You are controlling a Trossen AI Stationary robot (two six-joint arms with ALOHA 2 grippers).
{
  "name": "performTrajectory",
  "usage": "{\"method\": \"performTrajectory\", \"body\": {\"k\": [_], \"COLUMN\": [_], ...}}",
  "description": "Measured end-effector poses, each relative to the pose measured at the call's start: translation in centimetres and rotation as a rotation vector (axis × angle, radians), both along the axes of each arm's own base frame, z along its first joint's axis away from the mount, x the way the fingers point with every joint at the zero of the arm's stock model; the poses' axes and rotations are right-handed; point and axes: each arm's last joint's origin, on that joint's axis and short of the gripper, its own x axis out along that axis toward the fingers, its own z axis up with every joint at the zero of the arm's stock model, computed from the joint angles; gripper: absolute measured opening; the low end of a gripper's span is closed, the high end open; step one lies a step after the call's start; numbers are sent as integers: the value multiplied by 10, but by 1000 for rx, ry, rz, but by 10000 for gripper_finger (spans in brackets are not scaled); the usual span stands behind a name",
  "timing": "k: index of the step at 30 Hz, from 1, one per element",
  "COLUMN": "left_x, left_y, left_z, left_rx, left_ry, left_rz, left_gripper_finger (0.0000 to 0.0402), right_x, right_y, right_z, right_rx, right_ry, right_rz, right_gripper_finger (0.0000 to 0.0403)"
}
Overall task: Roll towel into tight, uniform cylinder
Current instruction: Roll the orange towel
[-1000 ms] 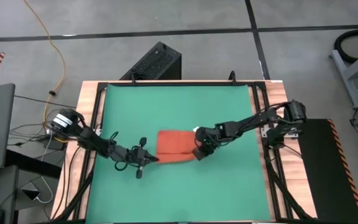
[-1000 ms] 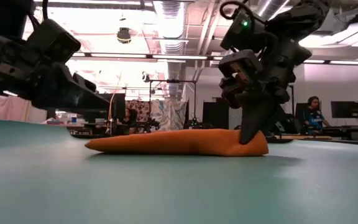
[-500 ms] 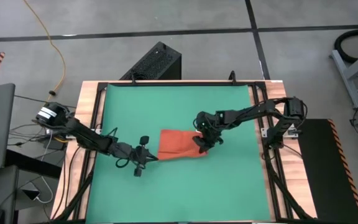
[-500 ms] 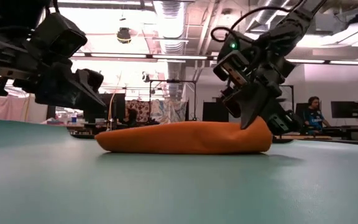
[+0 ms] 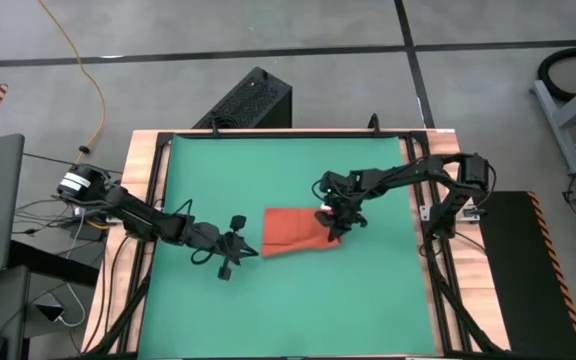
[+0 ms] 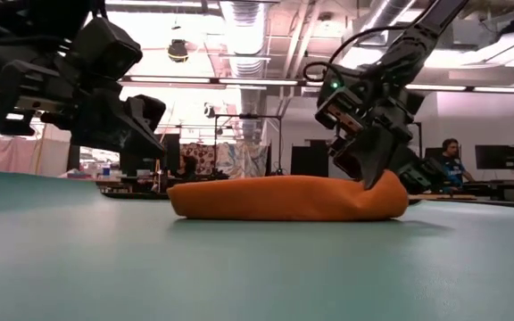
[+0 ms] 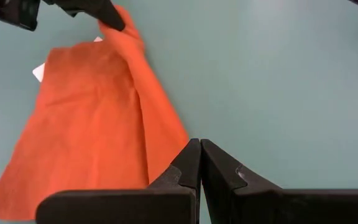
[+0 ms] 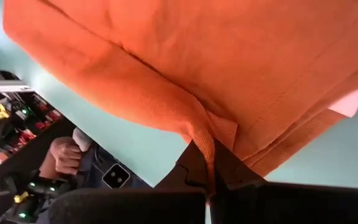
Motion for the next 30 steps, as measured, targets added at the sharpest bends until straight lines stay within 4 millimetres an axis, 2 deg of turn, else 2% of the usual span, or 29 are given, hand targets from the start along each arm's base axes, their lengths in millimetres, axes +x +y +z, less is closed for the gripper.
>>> {"method": "performTrajectory", "body": {"k": [10, 14, 20, 25, 30], "left_x": [4, 13, 24, 32, 50], "left_y": [-1, -4, 0, 9, 8], "left_z": [11, 19, 27, 15, -13], "left_rx": [14, 68, 165, 191, 224], "left_ry": [-123, -126, -107, -65, 49], "left_rz": [-28, -47, -117, -125, -144], "left_gripper_finger": [0, 0, 0, 0, 0], "right_x": [-11, -15, -13, -5, -4], "right_y": [-29, -36, -41, -41, -45], "right_z": [0, -1, -21, -41, -49], "right_rx": [87, 82, 136, 152, 172], "right_ry": [14, 21, 70, 59, 65], "right_rz": [-71, -90, -94, -71, -80], "right_gripper_finger": [7, 7, 7, 7, 7]}}
